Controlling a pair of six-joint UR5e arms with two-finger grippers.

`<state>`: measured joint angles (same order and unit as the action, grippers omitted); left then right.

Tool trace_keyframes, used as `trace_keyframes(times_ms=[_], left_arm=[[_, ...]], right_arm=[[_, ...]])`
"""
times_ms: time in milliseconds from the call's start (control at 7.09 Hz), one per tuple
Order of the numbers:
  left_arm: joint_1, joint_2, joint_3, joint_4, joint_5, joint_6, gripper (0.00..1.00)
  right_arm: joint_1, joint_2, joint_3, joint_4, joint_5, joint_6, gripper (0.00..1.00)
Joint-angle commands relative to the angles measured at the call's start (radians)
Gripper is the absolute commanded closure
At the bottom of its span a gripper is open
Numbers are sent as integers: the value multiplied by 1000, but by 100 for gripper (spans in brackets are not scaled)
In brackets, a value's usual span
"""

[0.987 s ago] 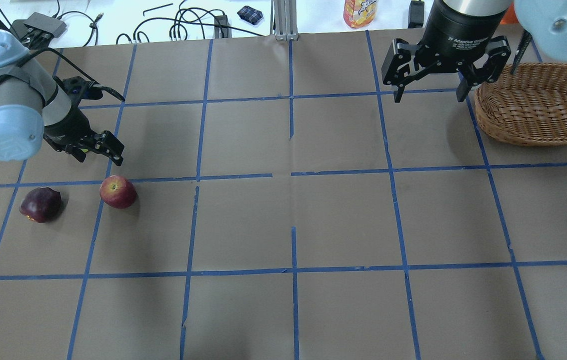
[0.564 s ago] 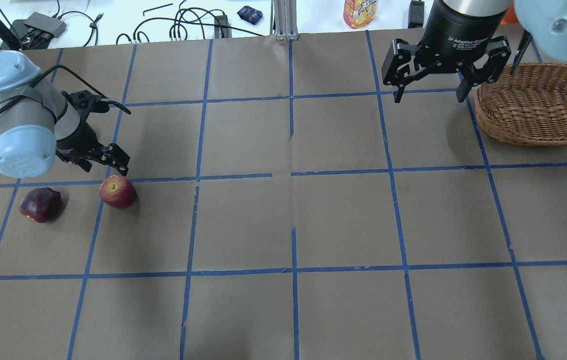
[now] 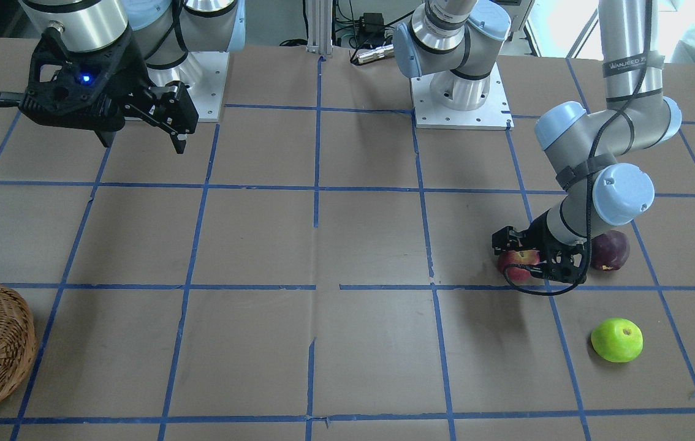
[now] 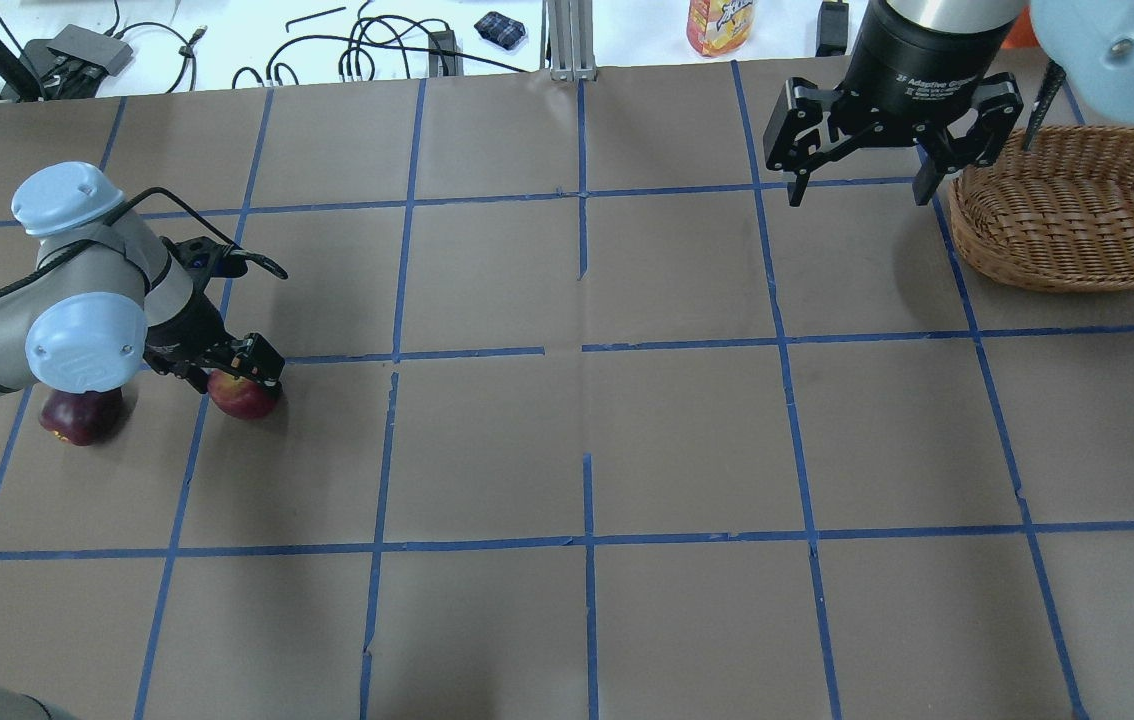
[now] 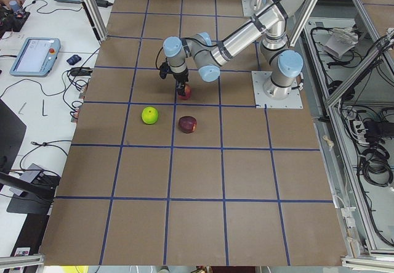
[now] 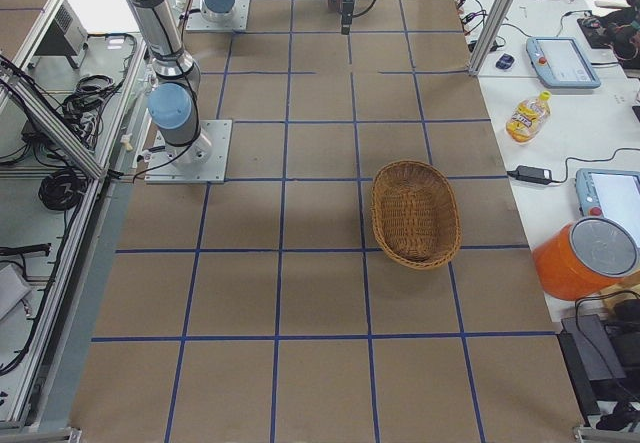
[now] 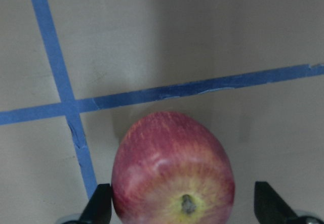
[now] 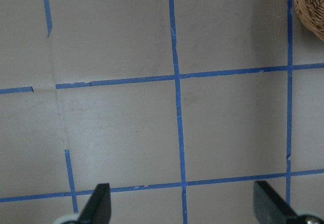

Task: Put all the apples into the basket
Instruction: 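Grasp the red apple with the left gripper and lift it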

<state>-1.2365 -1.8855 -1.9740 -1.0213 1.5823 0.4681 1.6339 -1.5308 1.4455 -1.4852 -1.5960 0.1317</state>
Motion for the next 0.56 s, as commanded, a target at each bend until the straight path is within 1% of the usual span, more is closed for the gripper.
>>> trace_keyframes(times_ms=[0,141,282,423], left_arm=[[0,-10,-3,53,1,7,64],[-33,23,16,34,7,-41,72],[-125,52,55,14,2,-125,79],[-238,75,111,-50,-14,-190,80]], right_arm=[[1,0,-1,0,1,2,0],[3,-2,4,-1,2,3,0],[3,-2,4,-1,2,2,0],[3,0,9,0,2,2,0]])
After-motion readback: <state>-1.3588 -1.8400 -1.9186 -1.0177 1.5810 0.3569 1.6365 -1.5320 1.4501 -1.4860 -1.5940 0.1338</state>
